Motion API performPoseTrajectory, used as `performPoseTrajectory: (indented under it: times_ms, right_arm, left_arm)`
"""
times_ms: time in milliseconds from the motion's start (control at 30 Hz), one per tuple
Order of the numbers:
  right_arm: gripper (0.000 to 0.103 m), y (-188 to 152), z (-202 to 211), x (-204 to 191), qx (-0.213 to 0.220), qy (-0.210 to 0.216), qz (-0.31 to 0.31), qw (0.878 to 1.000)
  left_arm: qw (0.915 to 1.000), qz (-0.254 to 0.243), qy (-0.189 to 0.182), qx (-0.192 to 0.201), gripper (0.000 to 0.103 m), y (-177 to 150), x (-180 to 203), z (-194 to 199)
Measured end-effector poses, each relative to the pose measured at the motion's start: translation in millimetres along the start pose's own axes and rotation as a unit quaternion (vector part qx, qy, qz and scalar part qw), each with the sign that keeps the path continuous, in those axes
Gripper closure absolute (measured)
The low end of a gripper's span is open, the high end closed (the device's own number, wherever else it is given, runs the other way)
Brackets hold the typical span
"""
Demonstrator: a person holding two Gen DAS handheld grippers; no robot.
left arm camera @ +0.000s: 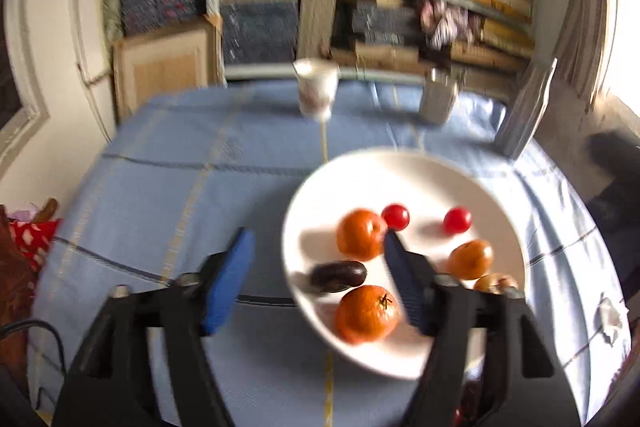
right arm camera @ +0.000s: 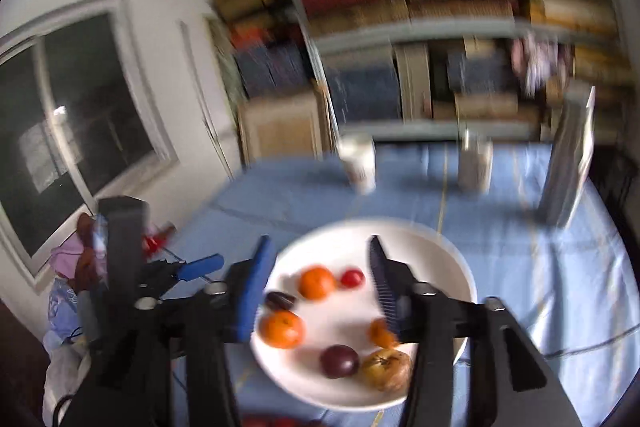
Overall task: Organize fruits
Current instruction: 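Carry the mangosteen and tomato into the white bowl and open both tools, then withdraw both tools from the bowl toward the fruit cluster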
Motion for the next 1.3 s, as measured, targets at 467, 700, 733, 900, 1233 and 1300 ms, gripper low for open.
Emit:
performPoseTrajectory:
  times_ms: [467,700,733,900,1233,1300]
  right_arm:
    - [0.023,-162.9,80.3,15.6,-0.013,-0.051,-0.034,0.998]
    - [0.015,-176.5,83.7,34.9,-0.028,-0.04,-0.096,0.994]
    - [0.015,-177.9,81.8,33.5,-0.033,-0.039,-0.094,0.994]
    - [0.015,-177.2,80.6,34.1,-0.032,-0.038,-0.095,0.994]
    - [0.015,-178.1,77.5,36.5,-0.037,-0.041,-0.099,0.994]
    - [0.015,-178.4,77.5,37.5,-0.037,-0.041,-0.101,0.993]
  left_arm:
    - [0.9993,-0.032,0.001,-0.018,0.012,-153.8,-3.9,77.9]
    - [0.998,-0.041,-0.022,-0.044,0.009,-167.8,2.1,70.3]
    - [0.9977,-0.043,-0.025,-0.047,0.009,-168.9,3.6,69.1]
    - [0.9961,-0.055,-0.039,-0.056,0.009,-170.2,14.4,66.7]
    - [0.9971,-0.047,-0.01,-0.059,0.004,-165.8,0.8,59.2]
    - [0.9964,-0.04,0.067,-0.036,0.005,-157.6,-25.6,61.7]
Point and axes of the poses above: each gripper's, at about its wrist camera, not at the fingertips, and z roughly against the way its jaws point, x to its right, y to its top, the point moved 10 cm from there along -z, roughly the way its jaws point, and after that the axes turned 1 degree about -x, right-handed, at the moved point
